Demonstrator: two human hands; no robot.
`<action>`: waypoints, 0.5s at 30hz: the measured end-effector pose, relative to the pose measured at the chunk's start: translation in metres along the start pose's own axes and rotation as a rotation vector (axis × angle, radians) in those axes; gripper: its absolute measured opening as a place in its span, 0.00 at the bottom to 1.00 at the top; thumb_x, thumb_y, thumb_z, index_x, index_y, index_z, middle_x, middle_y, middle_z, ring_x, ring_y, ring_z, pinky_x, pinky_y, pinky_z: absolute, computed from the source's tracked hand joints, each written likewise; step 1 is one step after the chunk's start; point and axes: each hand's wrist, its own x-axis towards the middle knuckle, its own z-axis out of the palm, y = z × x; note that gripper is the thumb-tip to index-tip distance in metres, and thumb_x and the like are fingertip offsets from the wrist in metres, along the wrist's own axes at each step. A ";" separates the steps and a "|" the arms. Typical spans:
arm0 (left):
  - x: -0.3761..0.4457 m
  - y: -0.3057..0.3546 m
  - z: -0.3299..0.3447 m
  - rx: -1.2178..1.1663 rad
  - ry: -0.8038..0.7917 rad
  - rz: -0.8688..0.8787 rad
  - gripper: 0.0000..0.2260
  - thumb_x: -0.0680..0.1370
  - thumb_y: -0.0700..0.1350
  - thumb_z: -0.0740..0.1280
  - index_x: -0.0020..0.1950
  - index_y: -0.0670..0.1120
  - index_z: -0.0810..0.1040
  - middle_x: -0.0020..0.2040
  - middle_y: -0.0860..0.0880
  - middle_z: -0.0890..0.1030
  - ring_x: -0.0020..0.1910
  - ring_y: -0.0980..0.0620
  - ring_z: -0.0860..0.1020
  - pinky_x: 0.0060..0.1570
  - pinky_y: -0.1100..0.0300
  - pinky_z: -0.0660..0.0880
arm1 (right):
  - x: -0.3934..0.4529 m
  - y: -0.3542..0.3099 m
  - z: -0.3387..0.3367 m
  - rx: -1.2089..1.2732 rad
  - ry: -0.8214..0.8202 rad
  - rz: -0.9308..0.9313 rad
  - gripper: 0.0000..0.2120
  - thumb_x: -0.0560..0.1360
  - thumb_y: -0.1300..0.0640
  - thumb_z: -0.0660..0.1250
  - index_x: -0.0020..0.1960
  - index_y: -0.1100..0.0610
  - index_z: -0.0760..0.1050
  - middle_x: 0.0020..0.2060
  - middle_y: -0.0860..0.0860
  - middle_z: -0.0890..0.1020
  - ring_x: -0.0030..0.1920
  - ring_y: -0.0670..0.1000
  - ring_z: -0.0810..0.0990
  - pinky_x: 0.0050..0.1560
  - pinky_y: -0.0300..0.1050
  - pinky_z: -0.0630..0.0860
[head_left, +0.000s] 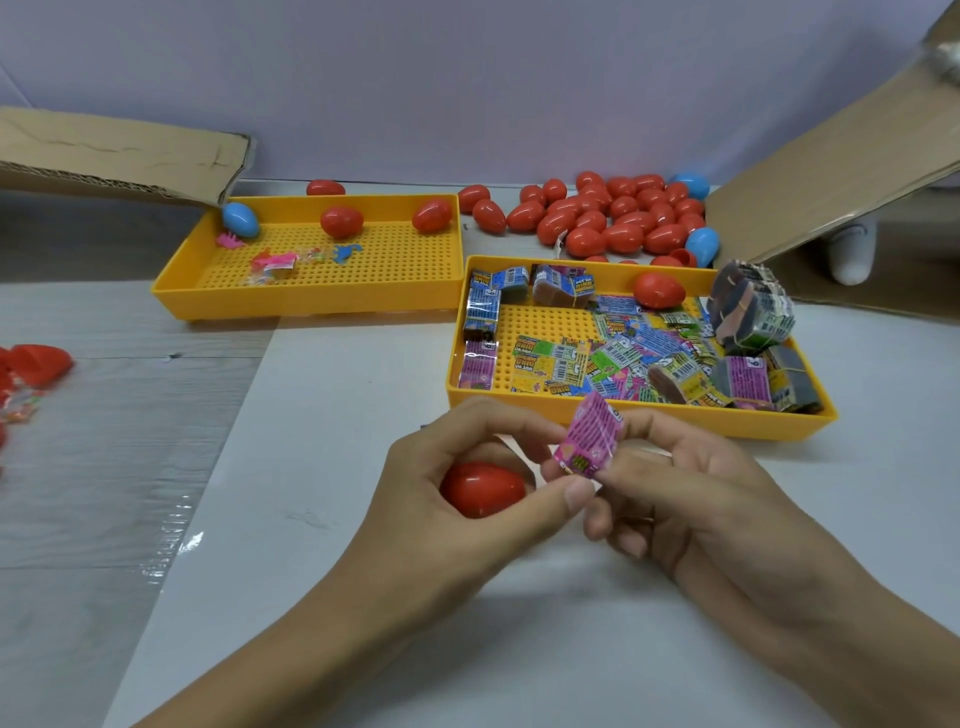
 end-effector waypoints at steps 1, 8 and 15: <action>0.000 0.000 0.000 0.021 0.014 0.008 0.10 0.68 0.52 0.76 0.48 0.55 0.83 0.39 0.52 0.81 0.32 0.58 0.78 0.34 0.69 0.73 | -0.001 0.001 0.001 -0.015 0.018 -0.010 0.22 0.62 0.64 0.77 0.52 0.64 0.72 0.35 0.61 0.83 0.27 0.50 0.79 0.23 0.36 0.68; 0.002 0.000 0.001 0.049 0.005 0.015 0.08 0.69 0.47 0.78 0.45 0.50 0.83 0.42 0.53 0.81 0.33 0.57 0.80 0.34 0.69 0.74 | -0.003 0.005 0.004 -0.105 0.115 -0.149 0.14 0.65 0.60 0.70 0.48 0.60 0.71 0.25 0.55 0.80 0.23 0.50 0.77 0.20 0.35 0.66; 0.004 -0.001 -0.001 -0.010 -0.020 -0.062 0.09 0.68 0.51 0.76 0.44 0.51 0.83 0.43 0.53 0.81 0.33 0.56 0.79 0.33 0.67 0.73 | -0.004 0.003 0.004 -0.131 0.110 -0.198 0.19 0.63 0.58 0.76 0.48 0.60 0.70 0.27 0.56 0.82 0.22 0.50 0.78 0.19 0.35 0.66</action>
